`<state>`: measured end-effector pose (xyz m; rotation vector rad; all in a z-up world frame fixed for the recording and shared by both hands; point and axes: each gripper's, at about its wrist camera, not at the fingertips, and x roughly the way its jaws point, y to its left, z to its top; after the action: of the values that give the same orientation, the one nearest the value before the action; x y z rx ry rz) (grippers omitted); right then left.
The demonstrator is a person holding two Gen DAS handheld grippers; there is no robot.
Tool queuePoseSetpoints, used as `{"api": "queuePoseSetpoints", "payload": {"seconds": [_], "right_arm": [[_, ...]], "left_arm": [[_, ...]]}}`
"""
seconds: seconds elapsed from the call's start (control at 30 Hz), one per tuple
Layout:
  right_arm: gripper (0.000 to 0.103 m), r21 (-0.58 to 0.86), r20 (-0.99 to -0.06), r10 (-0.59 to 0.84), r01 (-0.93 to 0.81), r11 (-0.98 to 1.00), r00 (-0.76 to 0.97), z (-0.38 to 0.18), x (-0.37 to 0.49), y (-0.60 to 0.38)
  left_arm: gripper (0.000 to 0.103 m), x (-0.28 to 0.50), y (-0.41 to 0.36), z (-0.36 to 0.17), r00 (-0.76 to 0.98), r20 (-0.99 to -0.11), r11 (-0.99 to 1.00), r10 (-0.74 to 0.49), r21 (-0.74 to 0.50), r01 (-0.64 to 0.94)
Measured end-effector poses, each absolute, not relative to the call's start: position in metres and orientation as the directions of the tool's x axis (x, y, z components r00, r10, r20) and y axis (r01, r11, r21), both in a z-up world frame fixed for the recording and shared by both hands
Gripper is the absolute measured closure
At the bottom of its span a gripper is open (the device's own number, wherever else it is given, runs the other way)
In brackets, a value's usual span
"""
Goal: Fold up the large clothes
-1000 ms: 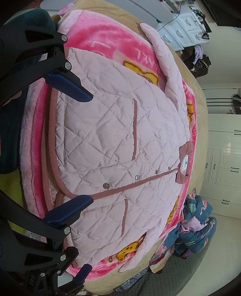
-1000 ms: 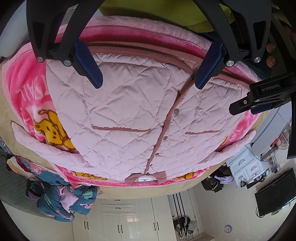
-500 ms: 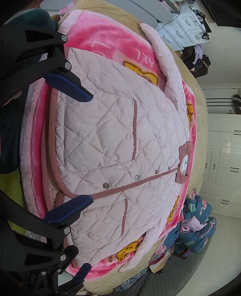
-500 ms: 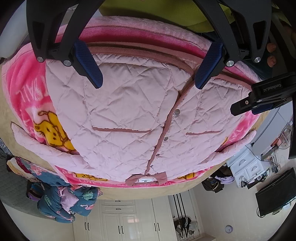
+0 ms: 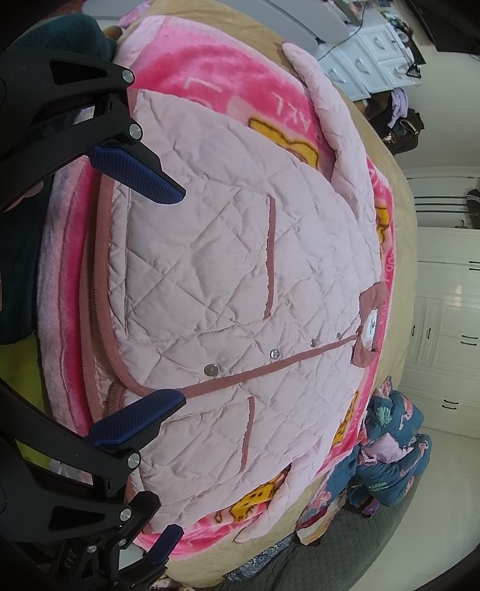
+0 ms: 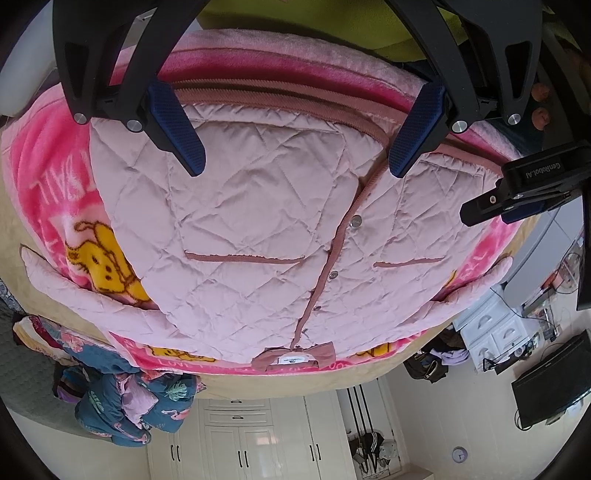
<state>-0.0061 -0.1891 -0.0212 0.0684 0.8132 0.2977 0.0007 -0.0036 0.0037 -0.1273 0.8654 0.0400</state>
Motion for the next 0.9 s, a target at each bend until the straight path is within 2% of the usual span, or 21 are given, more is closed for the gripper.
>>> {"api": "queuePoseSetpoints", "payload": {"seconds": [0.4, 0.9], "right_arm": [[0.004, 0.221, -0.692, 0.32, -0.232, 0.947, 0.648, -0.014, 0.031, -0.191], [0.004, 0.276, -0.665, 0.358, -0.23, 0.933, 0.656, 0.004, 0.093, -0.198]], "left_arm": [[0.009, 0.03, 0.006, 0.006, 0.632, -0.774, 0.983, -0.041, -0.145, -0.114], [0.009, 0.083, 0.007, 0.023, 0.628, -0.777, 0.986, -0.041, -0.133, -0.1]]}}
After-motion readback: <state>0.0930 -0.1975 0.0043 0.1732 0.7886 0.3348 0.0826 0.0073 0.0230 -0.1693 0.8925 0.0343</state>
